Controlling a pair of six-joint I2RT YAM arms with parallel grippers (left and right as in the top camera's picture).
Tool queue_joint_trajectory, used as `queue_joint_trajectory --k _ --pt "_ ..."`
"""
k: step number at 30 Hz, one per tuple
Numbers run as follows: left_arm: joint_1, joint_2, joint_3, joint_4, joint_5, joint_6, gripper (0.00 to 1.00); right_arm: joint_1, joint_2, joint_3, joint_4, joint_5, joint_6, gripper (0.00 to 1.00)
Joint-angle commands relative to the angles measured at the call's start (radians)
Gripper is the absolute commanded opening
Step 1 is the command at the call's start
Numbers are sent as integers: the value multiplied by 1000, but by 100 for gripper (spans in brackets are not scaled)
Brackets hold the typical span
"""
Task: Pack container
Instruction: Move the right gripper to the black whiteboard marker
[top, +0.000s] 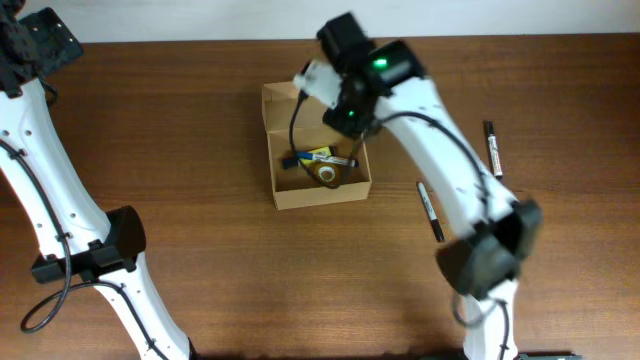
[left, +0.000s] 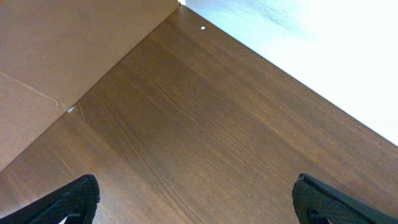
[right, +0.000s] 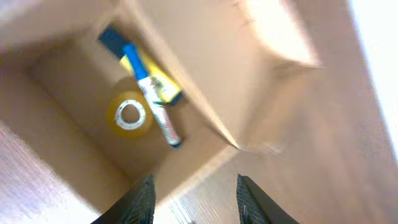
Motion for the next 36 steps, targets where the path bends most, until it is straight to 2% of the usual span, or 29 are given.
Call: queue_joint_trajectory --k 1,4,9,13,16,25,36 --pt "3 -8 -3 0 -6 11 100 -42 -183 12 10 55 127 43" --pt "3 -8 -3 0 -6 11 100 -135 -310 -81 71 54 167 43" --pt "3 -8 -3 0 -6 11 100 -385 -484 -380 239 36 262 43" --pt "3 -8 -3 0 -6 11 100 -553 -478 -571 301 9 392 43" --pt "3 -8 -3 0 -6 11 100 -636 -423 -679 348 -65 418 49" --pt "3 -8 -3 0 -6 11 100 -708 -174 -706 372 -77 418 52" --pt "3 -8 -3 0 -6 11 100 -763 -60 -690 423 -67 403 52"
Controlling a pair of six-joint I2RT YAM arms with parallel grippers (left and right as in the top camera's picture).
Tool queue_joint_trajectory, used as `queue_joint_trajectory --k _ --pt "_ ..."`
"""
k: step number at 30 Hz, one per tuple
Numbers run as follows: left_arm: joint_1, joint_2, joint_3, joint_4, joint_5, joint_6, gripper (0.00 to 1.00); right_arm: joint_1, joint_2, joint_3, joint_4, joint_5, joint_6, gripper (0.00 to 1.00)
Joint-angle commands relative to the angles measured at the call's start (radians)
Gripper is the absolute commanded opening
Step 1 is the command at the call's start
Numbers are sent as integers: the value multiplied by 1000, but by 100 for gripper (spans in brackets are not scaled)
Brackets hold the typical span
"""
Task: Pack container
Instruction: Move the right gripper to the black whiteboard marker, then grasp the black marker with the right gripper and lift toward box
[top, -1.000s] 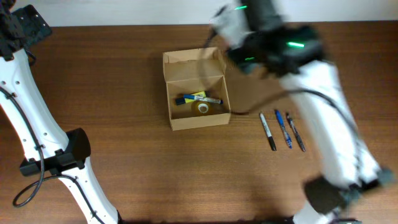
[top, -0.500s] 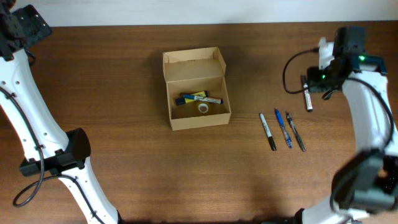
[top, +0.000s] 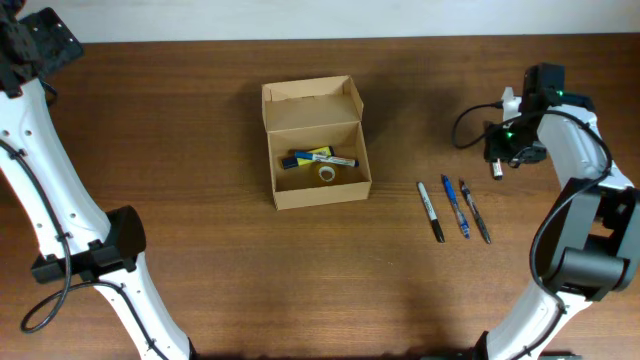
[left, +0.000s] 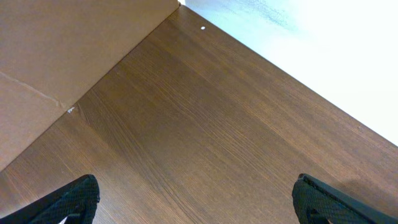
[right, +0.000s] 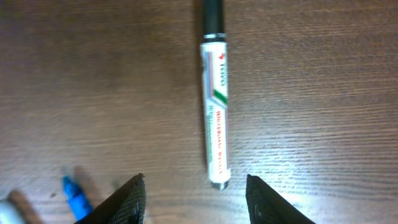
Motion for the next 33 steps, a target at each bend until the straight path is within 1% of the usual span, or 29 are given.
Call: queue_joint_trajectory --k 1,15,19,23,25,26,33 --pt "3 -8 -3 0 -6 11 100 -35 30 21 14 -3 -2 52" --pt "3 -8 -3 0 -6 11 100 -44 104 21 49 -47 -3 50" --pt "3 -8 -3 0 -6 11 100 -44 122 21 50 -47 -40 43" --pt "3 -8 -3 0 -6 11 100 -44 129 21 46 -48 -49 41" --pt "3 -8 -3 0 -6 11 100 -42 133 20 38 -48 -73 35" --pt "3 -8 -3 0 -6 11 100 -39 135 20 36 -47 -80 34" --pt "3 -8 -3 0 -6 11 100 -18 167 19 23 -40 -93 34"
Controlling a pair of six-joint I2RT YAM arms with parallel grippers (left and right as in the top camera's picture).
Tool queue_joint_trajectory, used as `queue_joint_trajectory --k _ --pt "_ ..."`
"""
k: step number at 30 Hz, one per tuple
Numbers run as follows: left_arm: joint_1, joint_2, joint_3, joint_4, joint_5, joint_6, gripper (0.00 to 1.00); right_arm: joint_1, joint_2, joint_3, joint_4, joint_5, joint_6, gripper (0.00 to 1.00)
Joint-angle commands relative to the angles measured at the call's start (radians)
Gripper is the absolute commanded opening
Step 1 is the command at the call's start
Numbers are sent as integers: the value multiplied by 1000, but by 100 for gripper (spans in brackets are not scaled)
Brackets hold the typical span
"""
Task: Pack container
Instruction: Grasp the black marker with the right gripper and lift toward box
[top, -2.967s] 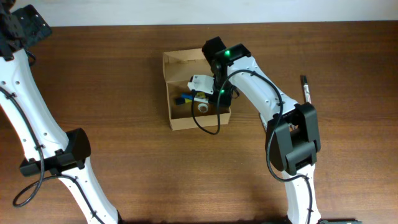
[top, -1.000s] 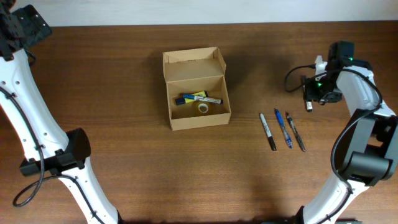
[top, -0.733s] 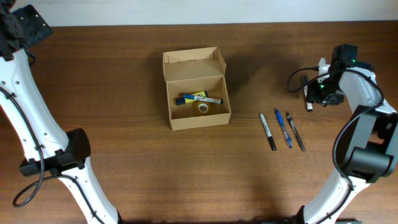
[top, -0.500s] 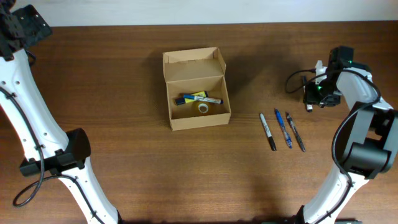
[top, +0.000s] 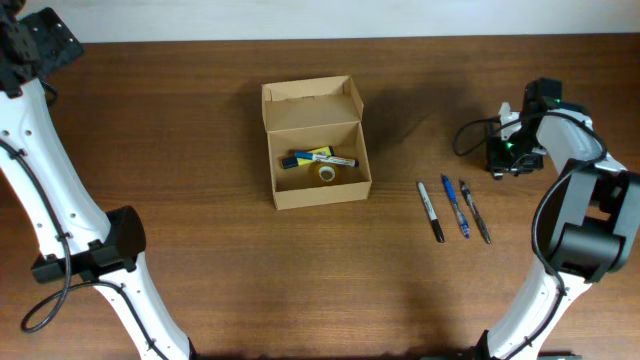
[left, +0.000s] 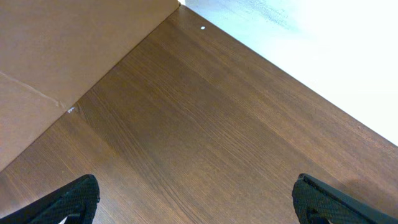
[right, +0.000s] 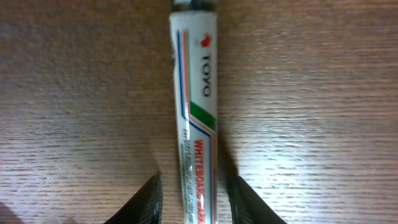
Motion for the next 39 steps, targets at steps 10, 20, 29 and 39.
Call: queue_joint_trajectory --k 10,20,29,39 --pt "3 -8 -3 0 -6 11 100 21 74 13 -28 1 -11 4" --pt "3 -8 -3 0 -6 11 100 33 50 119 -148 -175 -6 4" --pt "3 -8 -3 0 -6 11 100 186 -15 647 -464 -270 16 4" --pt "3 -8 -3 0 -6 11 100 571 -16 1157 -639 -28 -136 4"
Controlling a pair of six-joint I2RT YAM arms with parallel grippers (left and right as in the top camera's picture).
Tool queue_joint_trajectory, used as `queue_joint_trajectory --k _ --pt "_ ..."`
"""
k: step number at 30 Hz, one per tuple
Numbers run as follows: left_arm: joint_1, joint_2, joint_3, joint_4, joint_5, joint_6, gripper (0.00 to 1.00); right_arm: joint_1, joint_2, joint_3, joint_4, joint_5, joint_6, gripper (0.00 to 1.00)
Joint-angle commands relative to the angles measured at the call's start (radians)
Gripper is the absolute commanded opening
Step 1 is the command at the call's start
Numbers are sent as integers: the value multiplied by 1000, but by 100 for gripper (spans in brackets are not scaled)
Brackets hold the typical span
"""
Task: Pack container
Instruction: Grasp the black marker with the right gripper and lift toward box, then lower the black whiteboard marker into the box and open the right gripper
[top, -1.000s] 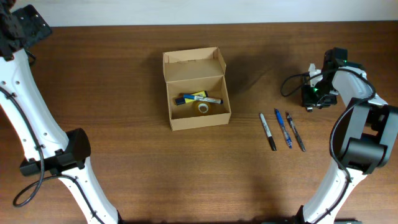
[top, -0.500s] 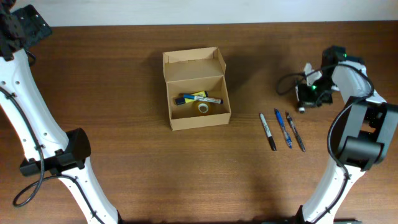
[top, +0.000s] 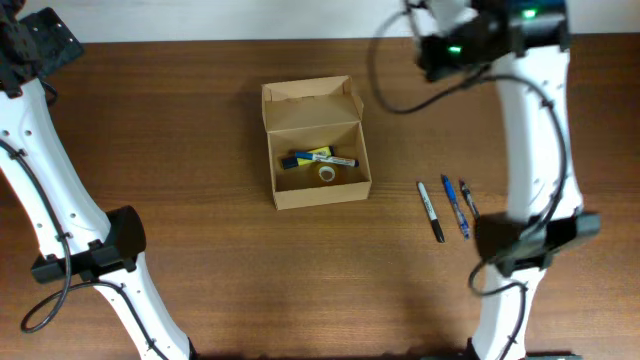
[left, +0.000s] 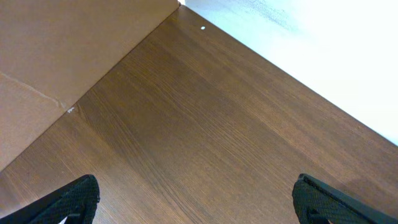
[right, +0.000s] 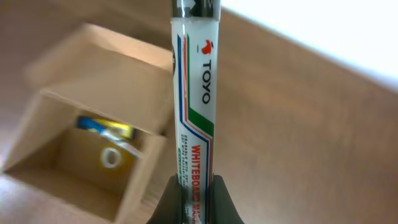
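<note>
The open cardboard box (top: 315, 140) stands mid-table; inside lie a blue marker (top: 322, 158) on a yellow item and a tape roll (top: 326, 174). My right gripper (right: 194, 186) is shut on a white TOYO whiteboard marker (right: 194, 93), held above the table to the right of the box (right: 93, 143). In the overhead view the right gripper (top: 435, 50) hangs near the back edge, right of the box. My left gripper (left: 196, 208) is open over bare wood at the far left, nothing between its fingers (left: 71, 199).
Three pens lie side by side right of the box: a black one (top: 431, 211), a blue one (top: 455, 207) and a dark one (top: 475, 212). The right arm's base (top: 525, 240) stands just beyond them. A cardboard sheet (left: 56, 56) borders the left wrist view.
My right gripper was down around the whiteboard marker on the table at the far right. Now it is shut on the marker, raised and moved left towards the box. The left arm has not moved.
My right gripper was open above the box, with the blue marker and tape inside. Then it was open over the whiteboard marker at the table's right side, then low around it. Now it holds that marker up near the box.
</note>
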Motion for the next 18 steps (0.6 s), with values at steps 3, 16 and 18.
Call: queue_joint_trajectory --k 3,16,18 --pt "3 -8 -3 0 -6 11 100 201 -18 24 -46 153 -252 4" --pt "3 -8 -3 0 -6 11 100 317 62 -422 100 142 -617 4" --pt "3 -8 -3 0 -6 11 100 315 62 -500 151 142 -627 4"
